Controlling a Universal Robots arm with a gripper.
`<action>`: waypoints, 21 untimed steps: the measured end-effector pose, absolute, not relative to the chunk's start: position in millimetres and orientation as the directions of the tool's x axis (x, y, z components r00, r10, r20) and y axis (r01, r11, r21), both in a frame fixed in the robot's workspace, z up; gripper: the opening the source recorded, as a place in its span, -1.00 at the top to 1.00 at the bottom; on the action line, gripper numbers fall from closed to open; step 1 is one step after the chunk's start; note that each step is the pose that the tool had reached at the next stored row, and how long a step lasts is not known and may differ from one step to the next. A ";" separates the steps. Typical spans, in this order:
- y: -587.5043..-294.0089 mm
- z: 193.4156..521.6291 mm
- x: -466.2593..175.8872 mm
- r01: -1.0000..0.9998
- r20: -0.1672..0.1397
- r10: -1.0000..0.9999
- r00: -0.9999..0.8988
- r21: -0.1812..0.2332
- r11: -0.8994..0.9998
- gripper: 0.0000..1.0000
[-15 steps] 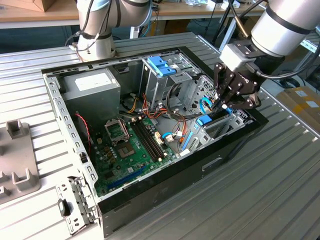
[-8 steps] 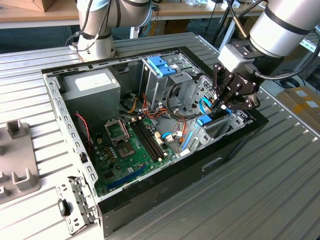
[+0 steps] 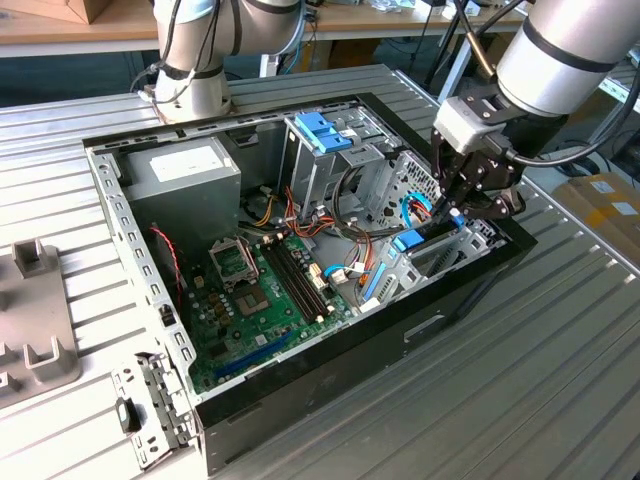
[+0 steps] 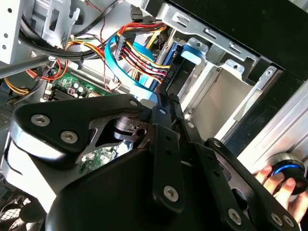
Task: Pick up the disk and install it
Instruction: 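Insert the second disk wire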
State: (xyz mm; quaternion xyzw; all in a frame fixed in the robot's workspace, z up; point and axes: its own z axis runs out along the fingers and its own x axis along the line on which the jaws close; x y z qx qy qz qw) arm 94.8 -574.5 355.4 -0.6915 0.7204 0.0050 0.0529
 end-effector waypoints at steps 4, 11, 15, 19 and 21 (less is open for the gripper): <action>-574.5 355.2 86.3 -0.997 -0.083 -0.996 -0.038 -0.066 0.043 0.68; -574.5 354.5 81.2 -0.998 -0.097 -0.995 -0.007 -0.065 0.014 0.68; -574.5 353.6 80.7 -0.990 -0.097 -0.995 0.002 -0.139 0.011 0.68; -574.5 352.7 79.6 -0.990 -0.098 -0.995 0.002 -0.139 0.012 0.68; -574.5 352.1 79.6 -0.990 -0.098 -0.995 0.002 -0.139 0.012 0.68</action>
